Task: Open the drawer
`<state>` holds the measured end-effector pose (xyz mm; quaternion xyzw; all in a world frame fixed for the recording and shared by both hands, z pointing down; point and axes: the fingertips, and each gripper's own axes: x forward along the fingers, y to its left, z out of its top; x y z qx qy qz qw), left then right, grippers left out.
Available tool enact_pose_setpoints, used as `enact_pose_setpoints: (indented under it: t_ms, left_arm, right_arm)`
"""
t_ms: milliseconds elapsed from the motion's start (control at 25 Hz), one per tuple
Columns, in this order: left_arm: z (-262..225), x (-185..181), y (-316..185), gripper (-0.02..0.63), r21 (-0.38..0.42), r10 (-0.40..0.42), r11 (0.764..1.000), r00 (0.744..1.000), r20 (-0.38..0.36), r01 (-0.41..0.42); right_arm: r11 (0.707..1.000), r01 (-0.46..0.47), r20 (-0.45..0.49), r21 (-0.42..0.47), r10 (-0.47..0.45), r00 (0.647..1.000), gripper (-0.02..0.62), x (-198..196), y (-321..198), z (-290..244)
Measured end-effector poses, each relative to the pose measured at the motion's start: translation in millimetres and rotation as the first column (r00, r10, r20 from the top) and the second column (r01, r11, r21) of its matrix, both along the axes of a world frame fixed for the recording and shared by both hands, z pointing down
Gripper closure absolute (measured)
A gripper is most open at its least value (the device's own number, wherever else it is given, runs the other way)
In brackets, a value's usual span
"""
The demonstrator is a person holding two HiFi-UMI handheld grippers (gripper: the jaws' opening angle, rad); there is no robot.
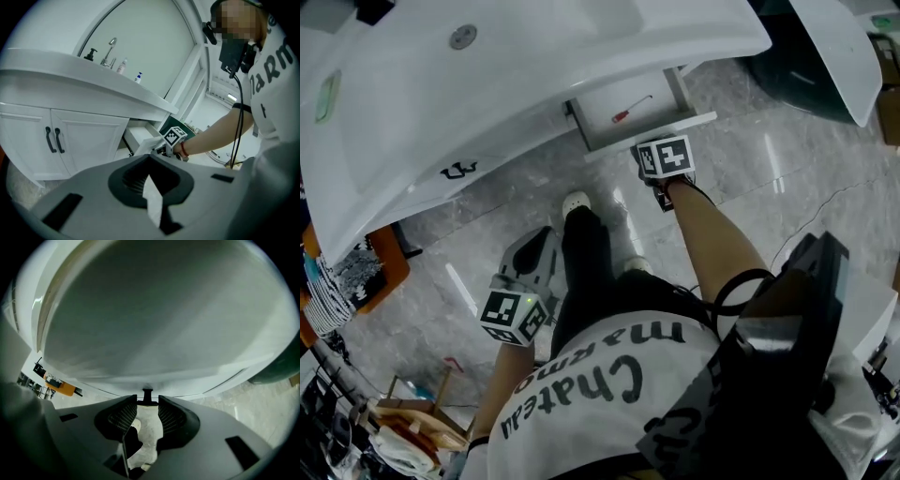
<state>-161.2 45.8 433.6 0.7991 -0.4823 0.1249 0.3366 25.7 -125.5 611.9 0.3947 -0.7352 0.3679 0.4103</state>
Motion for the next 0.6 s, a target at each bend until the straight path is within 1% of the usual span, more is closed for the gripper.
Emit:
enact_pose_setpoints:
  t_ms: [160,360,480,600]
  left_arm:
    - [1.3,-15.9,-25.5,0.598,-0.017,0.075,0.997,0.997,-0.01,-0.075]
    - [-10.5,-18.6,-61.8,0.598,0.015,0.173,0.985,0.985,0.012,-0.173]
    - [-18.6,-24.3,-78.6,0.598,0.041,0.173,0.984,0.985,0.023,-0.173]
    - [-21.8,-25.2,-80.6,0.598,0.044,0.164,0.985,0.986,0.035,-0.165]
  right_arm:
    - [0.999,-0.04,-0.026,-0.024,0.04,0.999,0.448,-4.8,1.1,0.2]
    - [0.994,-0.098,-0.046,-0.055,0.096,0.994,0.448,-1.2,2.5,1.4]
    - [0.994,-0.099,-0.049,-0.055,0.096,0.994,0.448,-0.4,1.5,0.0]
    - [0.994,-0.087,-0.042,-0.061,0.085,0.996,0.448,-1.4,2.4,1.3]
